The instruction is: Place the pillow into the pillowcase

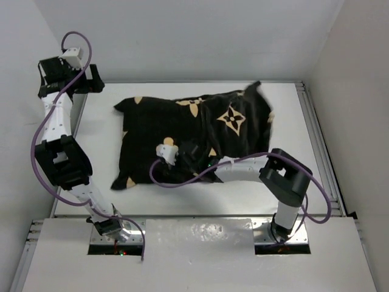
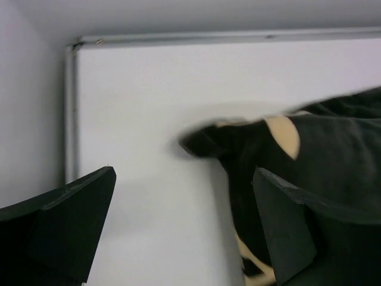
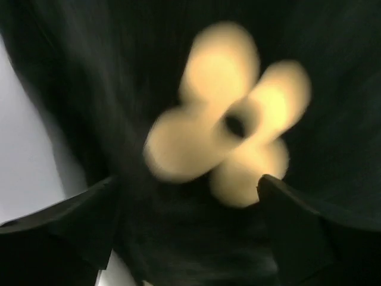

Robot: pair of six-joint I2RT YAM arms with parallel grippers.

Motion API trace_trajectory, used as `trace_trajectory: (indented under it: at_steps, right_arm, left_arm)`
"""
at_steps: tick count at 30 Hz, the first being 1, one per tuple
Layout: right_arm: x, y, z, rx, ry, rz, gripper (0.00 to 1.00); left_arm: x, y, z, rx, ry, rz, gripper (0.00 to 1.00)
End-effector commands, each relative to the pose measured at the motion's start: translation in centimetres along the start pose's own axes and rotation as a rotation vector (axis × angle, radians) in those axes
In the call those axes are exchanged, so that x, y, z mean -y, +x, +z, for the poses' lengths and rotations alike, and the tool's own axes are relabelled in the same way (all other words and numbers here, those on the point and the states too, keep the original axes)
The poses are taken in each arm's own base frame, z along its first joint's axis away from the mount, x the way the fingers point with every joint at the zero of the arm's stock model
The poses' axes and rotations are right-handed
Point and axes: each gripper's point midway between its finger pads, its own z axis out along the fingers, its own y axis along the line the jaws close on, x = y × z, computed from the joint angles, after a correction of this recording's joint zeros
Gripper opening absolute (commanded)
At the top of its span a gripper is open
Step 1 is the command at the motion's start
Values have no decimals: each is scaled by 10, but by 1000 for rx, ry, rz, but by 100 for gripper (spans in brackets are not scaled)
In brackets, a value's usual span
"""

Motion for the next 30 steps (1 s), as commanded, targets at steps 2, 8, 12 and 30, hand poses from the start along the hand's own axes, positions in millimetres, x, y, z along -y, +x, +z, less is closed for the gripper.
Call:
trace_trajectory:
  at_steps: [2,8,12,30]
  right_arm:
    - [1,-58,-46,231,-31,217,99]
    - [16,-59,-100,185,-43,406,99]
    - [114,-31,-127,112,256,775,83]
    - [140,313,-193,-696,748,1433,73]
  left_arm:
    - [-26,7,-38,-24,-136,154,100]
    - [-3,80,-30,-197,-62,213,100]
    - [27,118,-22,-274,61,160,100]
    - [74,192,61,-455,246,53,85]
